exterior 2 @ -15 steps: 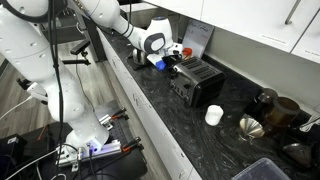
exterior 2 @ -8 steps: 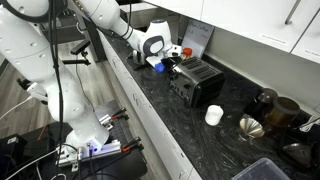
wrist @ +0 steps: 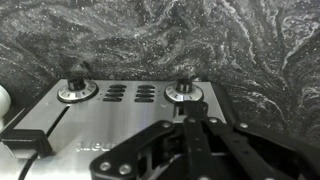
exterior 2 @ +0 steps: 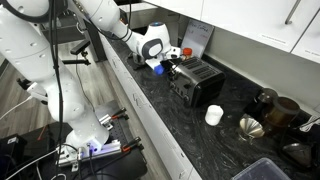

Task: Pull down the left-side toaster lever

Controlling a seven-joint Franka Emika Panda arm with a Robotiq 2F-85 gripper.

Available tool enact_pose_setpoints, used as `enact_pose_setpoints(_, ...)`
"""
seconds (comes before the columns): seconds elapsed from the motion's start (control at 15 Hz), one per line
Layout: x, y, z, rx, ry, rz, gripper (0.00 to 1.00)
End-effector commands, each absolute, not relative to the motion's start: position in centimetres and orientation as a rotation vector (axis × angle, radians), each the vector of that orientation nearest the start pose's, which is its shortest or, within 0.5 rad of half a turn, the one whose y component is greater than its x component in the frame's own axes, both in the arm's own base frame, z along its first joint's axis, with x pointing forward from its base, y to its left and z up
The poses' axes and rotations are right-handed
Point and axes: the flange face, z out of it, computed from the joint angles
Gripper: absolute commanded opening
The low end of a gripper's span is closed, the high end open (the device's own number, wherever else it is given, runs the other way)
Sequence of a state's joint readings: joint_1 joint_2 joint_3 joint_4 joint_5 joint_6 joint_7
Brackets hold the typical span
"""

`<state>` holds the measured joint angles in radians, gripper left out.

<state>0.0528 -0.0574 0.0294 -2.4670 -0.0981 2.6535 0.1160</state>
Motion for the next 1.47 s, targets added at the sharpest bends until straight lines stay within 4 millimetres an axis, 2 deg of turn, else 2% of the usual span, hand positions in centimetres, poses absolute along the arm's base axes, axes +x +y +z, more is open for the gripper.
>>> enact_pose_setpoints(0.0, 48.6, 4.2, 31.1, -3.139, -0.115, -0.342, 0.0)
enact_pose_setpoints(0.47, 49.4, 3.9, 29.2, -3.131, -0.164, -0.329, 0.0)
enact_pose_setpoints(1.4, 49.5, 3.7, 30.3, -3.124, -0.186, -0.346, 0.0)
